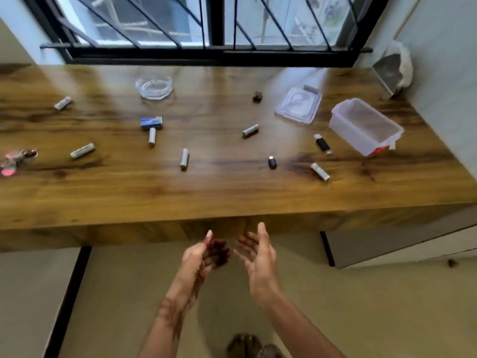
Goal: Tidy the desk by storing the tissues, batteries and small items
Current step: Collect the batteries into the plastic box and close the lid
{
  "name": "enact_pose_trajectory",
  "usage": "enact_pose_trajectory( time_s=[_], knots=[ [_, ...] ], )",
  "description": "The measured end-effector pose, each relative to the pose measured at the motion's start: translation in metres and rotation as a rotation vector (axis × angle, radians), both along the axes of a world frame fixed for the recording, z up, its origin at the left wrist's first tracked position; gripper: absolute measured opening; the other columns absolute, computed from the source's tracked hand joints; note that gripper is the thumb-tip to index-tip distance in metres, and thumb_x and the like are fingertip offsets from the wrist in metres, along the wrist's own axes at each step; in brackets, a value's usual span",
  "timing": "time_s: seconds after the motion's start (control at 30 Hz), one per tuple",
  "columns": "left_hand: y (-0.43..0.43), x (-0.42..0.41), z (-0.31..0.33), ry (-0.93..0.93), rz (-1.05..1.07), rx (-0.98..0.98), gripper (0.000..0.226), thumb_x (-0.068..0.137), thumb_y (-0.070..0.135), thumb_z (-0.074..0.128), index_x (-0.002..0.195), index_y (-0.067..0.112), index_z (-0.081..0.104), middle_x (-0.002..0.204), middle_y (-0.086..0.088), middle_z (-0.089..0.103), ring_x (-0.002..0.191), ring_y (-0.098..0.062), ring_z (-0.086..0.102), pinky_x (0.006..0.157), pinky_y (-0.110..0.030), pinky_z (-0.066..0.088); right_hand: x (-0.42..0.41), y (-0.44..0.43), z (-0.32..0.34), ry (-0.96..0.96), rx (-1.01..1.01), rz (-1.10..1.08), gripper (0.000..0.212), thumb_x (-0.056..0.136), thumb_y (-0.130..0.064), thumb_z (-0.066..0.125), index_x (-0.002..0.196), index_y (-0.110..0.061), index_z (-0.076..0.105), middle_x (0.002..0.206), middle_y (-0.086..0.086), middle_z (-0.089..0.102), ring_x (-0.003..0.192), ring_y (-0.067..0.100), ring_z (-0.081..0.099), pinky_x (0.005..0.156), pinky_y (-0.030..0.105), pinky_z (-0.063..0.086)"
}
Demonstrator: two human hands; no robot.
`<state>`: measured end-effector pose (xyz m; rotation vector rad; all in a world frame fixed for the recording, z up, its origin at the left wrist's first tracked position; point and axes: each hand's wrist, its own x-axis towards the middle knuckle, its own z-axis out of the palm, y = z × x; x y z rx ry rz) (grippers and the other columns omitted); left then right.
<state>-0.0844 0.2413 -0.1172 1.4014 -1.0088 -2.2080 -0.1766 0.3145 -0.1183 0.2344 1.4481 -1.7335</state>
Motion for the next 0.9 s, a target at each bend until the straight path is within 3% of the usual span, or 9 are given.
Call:
enact_pose_trajectory(
  time_s=[0.1,0.17,0.27,0.3,0.4,0.47,0.57,0.8,0.9],
  knots=[
    [0.008,0.005,-0.037,0.082,0.111,0.257,0.051,0.093,0.044,0.039,0.113,-0.001,0.055,0.111,-0.015,0.064,0.098,-0.025,0.061,0.091,-0.035,0.047,-0.005,0.002,-0.037,-0.299,-0.015,-0.085,0.083,0.070,-0.065,0.051,0.126,-0.004,0.047,0.115,0.014,0.056,0.105,0.026,0.054,0.100,0.044,0.040],
    [0.006,0.001,-0.054,0.157,0.236,0.344,0.061,0.093,0.049,0.036,0.127,-0.001,0.044,0.131,-0.016,0.051,0.115,-0.028,0.052,0.104,-0.038,0.037,-0.016,-0.001,-0.056,-0.374,-0.070,-0.194,0.108,0.057,-0.073,0.054,0.138,-0.005,0.033,0.133,0.018,0.044,0.121,0.029,0.044,0.106,0.045,0.034],
    [-0.002,-0.011,-0.071,0.213,0.332,0.374,0.077,0.087,0.055,0.041,0.141,0.000,0.030,0.144,-0.015,0.038,0.133,-0.027,0.038,0.112,-0.039,0.028,-0.037,-0.007,-0.071,-0.425,-0.136,-0.312,0.125,0.047,-0.079,0.056,0.145,-0.010,0.020,0.145,0.015,0.032,0.133,0.027,0.034,0.113,0.043,0.026],
    [-0.005,-0.016,-0.074,0.232,0.353,0.373,0.085,0.080,0.057,0.052,0.142,0.003,0.030,0.145,-0.013,0.038,0.134,-0.026,0.037,0.112,-0.039,0.028,-0.042,-0.009,-0.075,-0.443,-0.165,-0.330,0.128,0.046,-0.080,0.057,0.146,-0.009,0.019,0.146,0.014,0.032,0.134,0.026,0.033,0.114,0.042,0.024],
    [-0.013,-0.027,-0.075,0.275,0.376,0.358,0.131,0.026,0.061,0.084,0.138,0.008,0.039,0.129,-0.003,0.050,0.130,-0.022,0.041,0.107,-0.035,0.031,-0.053,-0.013,-0.085,-0.475,-0.260,-0.341,0.128,0.047,-0.078,0.061,0.146,-0.009,0.018,0.147,0.013,0.032,0.136,0.024,0.032,0.116,0.041,0.019],
    [-0.015,-0.033,-0.077,0.304,0.362,0.336,0.118,0.039,0.061,0.079,0.138,0.012,0.039,0.134,0.000,0.047,0.132,-0.020,0.038,0.108,-0.034,0.030,-0.056,-0.015,-0.088,-0.482,-0.262,-0.352,0.123,0.046,-0.074,0.066,0.143,-0.008,0.027,0.141,0.013,0.042,0.130,0.024,0.040,0.115,0.038,0.023],
    [-0.017,-0.040,-0.087,0.322,0.399,0.363,0.061,0.085,0.050,0.047,0.133,0.013,0.043,0.141,-0.005,0.045,0.132,-0.020,0.040,0.114,-0.035,0.026,-0.058,-0.018,-0.085,-0.479,-0.252,-0.359,0.123,0.038,-0.068,0.072,0.139,-0.007,0.034,0.128,0.013,0.051,0.118,0.025,0.050,0.112,0.036,0.029],
    [-0.014,-0.045,-0.086,0.320,0.430,0.344,0.038,0.090,0.045,0.044,0.116,0.018,0.050,0.138,-0.004,0.048,0.129,-0.019,0.044,0.114,-0.034,0.026,-0.058,-0.012,-0.075,-0.493,-0.233,-0.358,0.113,0.050,-0.060,0.067,0.139,-0.002,0.028,0.139,0.016,0.041,0.129,0.028,0.040,0.114,0.038,0.027],
    [-0.010,-0.046,-0.083,0.305,0.449,0.336,0.048,0.090,0.047,0.044,0.126,0.016,0.048,0.139,-0.004,0.047,0.129,-0.019,0.044,0.114,-0.033,0.027,-0.059,-0.009,-0.074,-0.479,-0.223,-0.342,0.109,0.052,-0.060,0.066,0.139,-0.004,0.029,0.135,0.016,0.044,0.129,0.028,0.040,0.113,0.038,0.028]
  ],
)
